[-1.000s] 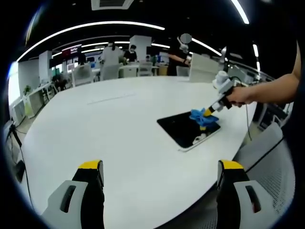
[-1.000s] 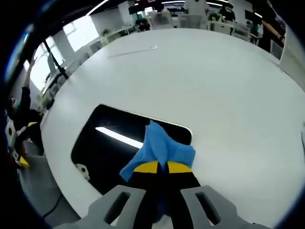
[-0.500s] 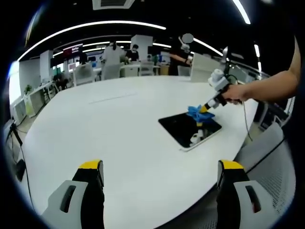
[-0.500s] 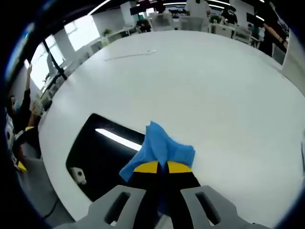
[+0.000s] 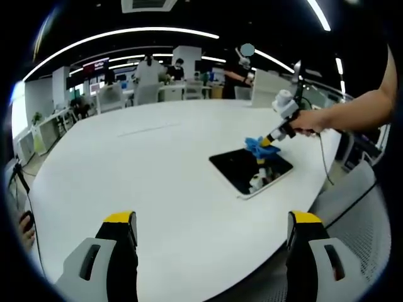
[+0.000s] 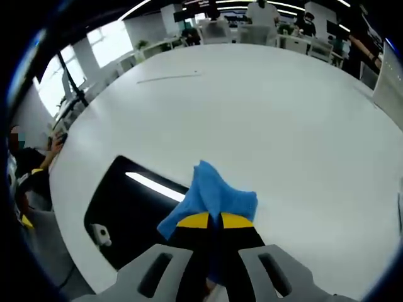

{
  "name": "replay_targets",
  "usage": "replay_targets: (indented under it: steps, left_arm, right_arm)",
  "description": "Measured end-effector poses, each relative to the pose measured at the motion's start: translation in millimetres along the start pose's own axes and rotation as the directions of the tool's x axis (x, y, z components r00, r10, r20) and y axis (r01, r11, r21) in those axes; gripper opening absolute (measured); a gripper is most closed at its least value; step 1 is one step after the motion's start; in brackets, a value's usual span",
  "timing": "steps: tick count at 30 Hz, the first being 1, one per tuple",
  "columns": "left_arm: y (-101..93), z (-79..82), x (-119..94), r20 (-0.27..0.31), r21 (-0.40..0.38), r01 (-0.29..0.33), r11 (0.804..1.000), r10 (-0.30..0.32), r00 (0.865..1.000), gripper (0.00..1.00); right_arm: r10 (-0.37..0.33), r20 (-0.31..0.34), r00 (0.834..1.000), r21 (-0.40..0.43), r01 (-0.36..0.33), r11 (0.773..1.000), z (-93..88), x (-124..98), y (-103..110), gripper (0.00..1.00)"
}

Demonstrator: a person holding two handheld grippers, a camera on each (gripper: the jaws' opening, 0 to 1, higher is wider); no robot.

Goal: Wipe the mirror surface with the cleaning cloth until all visible marks leave the cleaned area.

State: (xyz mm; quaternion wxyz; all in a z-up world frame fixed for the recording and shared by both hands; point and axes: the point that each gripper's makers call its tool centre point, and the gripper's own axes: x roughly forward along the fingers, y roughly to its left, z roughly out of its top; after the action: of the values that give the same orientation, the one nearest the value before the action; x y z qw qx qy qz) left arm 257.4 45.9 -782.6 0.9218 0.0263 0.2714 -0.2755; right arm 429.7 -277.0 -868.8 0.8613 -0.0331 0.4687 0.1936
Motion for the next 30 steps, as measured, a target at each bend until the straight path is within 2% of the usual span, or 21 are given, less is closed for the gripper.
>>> replay_targets:
  steps: [11, 16, 21, 30]
  left_arm:
    - [-1.1, -0.5, -1, -0.001, 0.003, 0.001, 1.0, -0.001, 1.0, 0.99]
    - [-1.2, 0.3, -1, 0.003, 0.005, 0.002, 1.0, -0.002, 1.0, 0.99]
    - [-1.7, 1.6, -2, 0.009, 0.004, 0.005, 1.0, -0.005, 1.0, 0.99]
    - [-1.3, 2.9, -3, 0.015, 0.006, 0.003, 1.0, -0.003, 1.0, 0.99]
  right_arm:
    - [-0.014, 0.028, 1.0, 0.007, 0.014, 1.0, -1.8, -7, -3, 0.0]
    - [-0.013, 0.037, 0.999, 0.032, 0.012, 0.999, 2.9, -25, -6, 0.01]
    - [-0.019, 0.075, 0.997, 0.053, 0.016, 0.998, 12.6, -45, -15, 0.01]
    - [-0.039, 0.082, 0.996, 0.067, 0.033, 0.997, 8.0, -66, -28, 0.01]
